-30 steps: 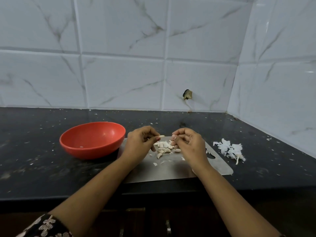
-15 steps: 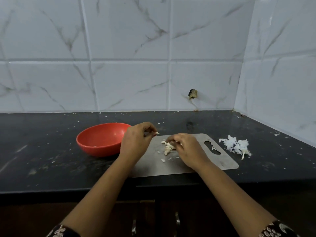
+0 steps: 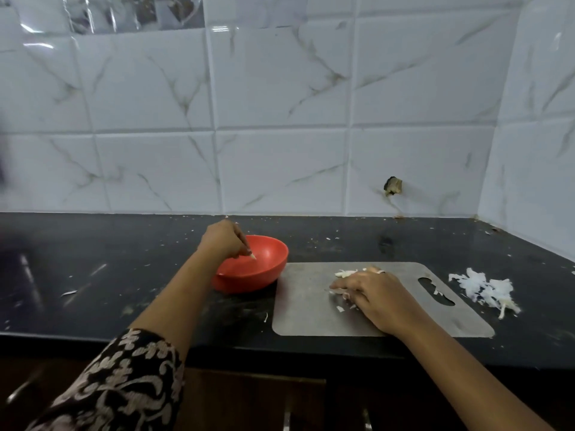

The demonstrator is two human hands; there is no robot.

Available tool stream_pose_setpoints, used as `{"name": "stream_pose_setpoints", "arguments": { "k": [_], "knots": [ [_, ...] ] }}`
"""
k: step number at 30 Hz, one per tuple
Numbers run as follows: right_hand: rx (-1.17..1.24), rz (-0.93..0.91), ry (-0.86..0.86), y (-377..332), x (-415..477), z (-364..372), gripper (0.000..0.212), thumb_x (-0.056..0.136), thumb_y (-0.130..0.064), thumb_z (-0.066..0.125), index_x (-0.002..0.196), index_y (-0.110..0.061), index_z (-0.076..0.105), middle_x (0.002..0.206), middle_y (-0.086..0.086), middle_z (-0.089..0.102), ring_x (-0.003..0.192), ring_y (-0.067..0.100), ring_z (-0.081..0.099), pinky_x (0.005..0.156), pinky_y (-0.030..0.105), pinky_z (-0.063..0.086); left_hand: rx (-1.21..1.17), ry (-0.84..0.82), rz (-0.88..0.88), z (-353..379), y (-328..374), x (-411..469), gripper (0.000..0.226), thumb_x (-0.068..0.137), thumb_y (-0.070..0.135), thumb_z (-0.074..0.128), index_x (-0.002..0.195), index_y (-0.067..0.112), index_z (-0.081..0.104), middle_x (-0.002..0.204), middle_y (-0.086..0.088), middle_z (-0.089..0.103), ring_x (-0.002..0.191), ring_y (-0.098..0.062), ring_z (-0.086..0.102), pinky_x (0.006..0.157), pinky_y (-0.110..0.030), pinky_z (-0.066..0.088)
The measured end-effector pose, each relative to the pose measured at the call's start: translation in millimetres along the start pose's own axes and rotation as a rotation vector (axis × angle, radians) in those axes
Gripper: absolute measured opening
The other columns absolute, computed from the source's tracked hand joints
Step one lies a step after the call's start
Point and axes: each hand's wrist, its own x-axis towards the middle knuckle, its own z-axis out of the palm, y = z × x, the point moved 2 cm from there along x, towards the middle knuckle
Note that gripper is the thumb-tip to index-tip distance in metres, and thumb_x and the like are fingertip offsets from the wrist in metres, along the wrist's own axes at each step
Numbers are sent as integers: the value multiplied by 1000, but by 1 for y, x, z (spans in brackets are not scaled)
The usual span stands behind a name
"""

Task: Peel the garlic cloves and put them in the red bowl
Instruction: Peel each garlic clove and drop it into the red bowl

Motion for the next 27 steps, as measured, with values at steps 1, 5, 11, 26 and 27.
{"name": "stream_pose_setpoints", "arguments": {
  "k": [1, 5, 11, 26, 27],
  "knots": [
    [4, 6, 0, 1, 0, 1, 36, 99, -20, 47, 123, -40, 63, 128, -16, 62, 115, 10, 49, 96, 26, 39, 54, -41, -18, 2, -1, 4, 10, 71, 14, 83, 77, 16, 75, 61, 3, 66, 57, -8, 62, 55, -20, 48],
    [49, 30, 2, 4, 0, 3, 34, 99, -20, 50, 122, -39, 64, 125, -16, 63, 118, 7, 49, 97, 22, 36, 250, -176, -107, 13, -5, 18, 21, 73, 20, 82, 90, 11, 77, 74, -2, 71, 67, -16, 67, 77, -30, 57],
    [86, 56, -3, 3, 0, 3, 34, 97, -14, 51, 117, -37, 67, 122, -14, 65, 118, 7, 51, 95, 20, 35, 343, -181, -83, 17, -9, 29, 21, 73, 17, 79, 94, 15, 76, 85, 0, 73, 75, -16, 69, 83, -34, 57],
    [231, 124, 22, 10, 4, 6, 33, 91, -6, 54, 95, -38, 56, 91, -14, 63, 86, 2, 54, 75, 26, 46, -330, -29, 489, 57, 89, -74, 18, 86, 11, 68, 102, 18, 69, 88, 3, 71, 60, 4, 55, 70, -17, 49],
    [266, 131, 50, 11, 3, 5, 34, 91, -4, 53, 96, -38, 54, 89, -16, 62, 84, 0, 55, 72, 23, 44, -298, -76, 505, 71, 92, -78, 19, 86, 14, 68, 104, 17, 69, 94, 0, 72, 62, 2, 55, 74, -21, 51]
  ]
}}
